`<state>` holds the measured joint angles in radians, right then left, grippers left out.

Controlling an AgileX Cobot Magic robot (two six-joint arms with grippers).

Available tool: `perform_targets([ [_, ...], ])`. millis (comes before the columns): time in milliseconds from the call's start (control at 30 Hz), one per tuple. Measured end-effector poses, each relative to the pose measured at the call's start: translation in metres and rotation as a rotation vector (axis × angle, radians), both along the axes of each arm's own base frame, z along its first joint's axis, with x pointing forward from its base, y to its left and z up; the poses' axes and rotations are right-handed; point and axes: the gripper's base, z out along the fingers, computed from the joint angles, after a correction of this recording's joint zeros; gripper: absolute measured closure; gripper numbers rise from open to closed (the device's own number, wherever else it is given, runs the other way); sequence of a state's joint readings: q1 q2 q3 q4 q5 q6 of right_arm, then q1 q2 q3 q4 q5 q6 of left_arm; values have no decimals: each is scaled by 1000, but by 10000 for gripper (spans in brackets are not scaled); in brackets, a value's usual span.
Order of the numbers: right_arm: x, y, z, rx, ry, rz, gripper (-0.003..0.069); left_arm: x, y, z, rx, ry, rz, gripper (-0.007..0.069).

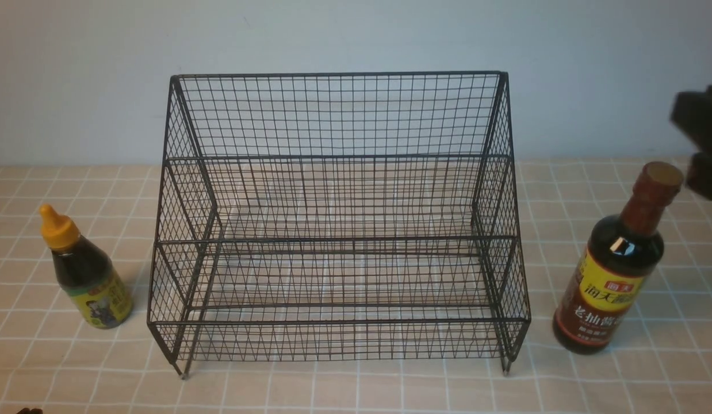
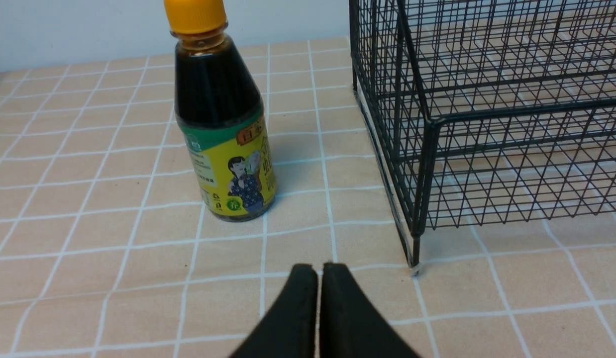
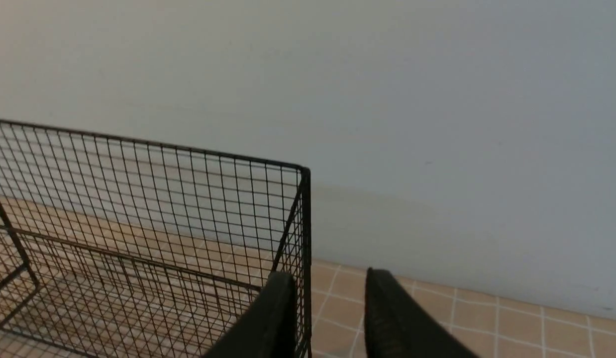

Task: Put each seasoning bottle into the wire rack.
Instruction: Use the right arm to grab the condiment bottle closest to it

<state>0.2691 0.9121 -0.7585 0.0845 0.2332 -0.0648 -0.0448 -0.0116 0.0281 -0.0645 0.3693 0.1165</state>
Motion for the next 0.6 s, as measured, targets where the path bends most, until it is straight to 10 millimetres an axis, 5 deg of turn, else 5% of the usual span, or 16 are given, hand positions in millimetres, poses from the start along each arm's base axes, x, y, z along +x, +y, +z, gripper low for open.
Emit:
perform_targets([
  [300, 23, -2, -16, -117, 22, -22, 81, 0, 0, 0, 0, 0, 0, 631],
  [600, 48, -6, -46, -77, 183, -78, 39, 0, 0, 0, 0, 0, 0, 631],
])
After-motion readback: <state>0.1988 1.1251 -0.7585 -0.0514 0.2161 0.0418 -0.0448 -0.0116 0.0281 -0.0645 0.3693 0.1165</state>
